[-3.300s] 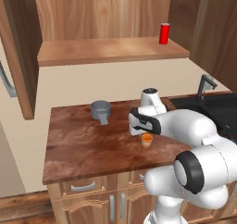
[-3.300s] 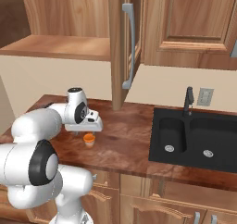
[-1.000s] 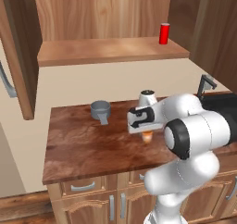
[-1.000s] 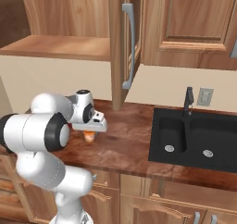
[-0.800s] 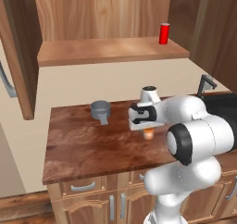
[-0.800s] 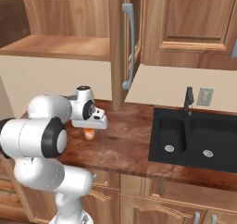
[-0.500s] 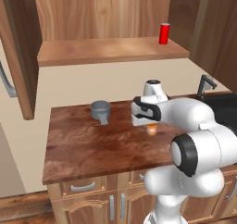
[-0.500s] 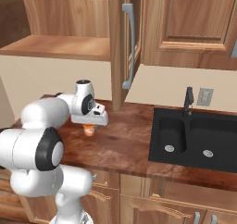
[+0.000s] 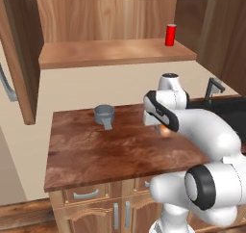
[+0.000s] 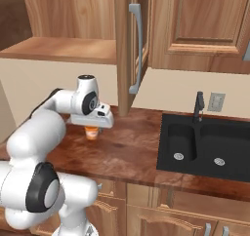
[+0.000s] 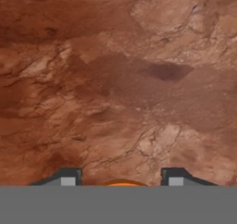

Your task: Pick the jam and jam from the counter and place them in the cabinets closest to them.

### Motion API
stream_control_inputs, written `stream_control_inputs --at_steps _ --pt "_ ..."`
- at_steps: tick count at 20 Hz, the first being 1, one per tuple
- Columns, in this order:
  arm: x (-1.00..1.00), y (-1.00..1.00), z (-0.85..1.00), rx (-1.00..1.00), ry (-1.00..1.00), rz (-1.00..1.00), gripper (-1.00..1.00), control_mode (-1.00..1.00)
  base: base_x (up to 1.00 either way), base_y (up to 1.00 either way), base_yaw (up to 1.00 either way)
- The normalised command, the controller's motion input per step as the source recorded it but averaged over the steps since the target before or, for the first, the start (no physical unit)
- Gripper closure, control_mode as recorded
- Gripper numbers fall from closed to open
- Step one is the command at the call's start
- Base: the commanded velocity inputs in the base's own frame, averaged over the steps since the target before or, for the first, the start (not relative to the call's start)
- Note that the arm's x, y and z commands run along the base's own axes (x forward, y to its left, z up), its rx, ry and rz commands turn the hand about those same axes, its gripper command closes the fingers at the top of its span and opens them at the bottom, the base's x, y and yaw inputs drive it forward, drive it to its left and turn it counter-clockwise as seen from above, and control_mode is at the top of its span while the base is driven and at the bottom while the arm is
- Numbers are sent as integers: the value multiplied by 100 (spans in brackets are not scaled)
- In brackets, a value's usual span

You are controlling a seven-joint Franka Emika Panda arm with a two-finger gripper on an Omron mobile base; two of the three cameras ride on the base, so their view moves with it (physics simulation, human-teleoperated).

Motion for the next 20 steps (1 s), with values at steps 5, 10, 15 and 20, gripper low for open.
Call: stream_control_inputs --at_steps 5,10,15,20 --pt "-25 -3 63 2 -2 0 100 -100 0 0 0" --pt "-20 0 70 1 -3 0 100 -100 0 0 0" --pt "-13 0 72 0 -4 0 100 -100 0 0 0" --pt "-7 0 76 1 -6 0 100 -100 0 0 0"
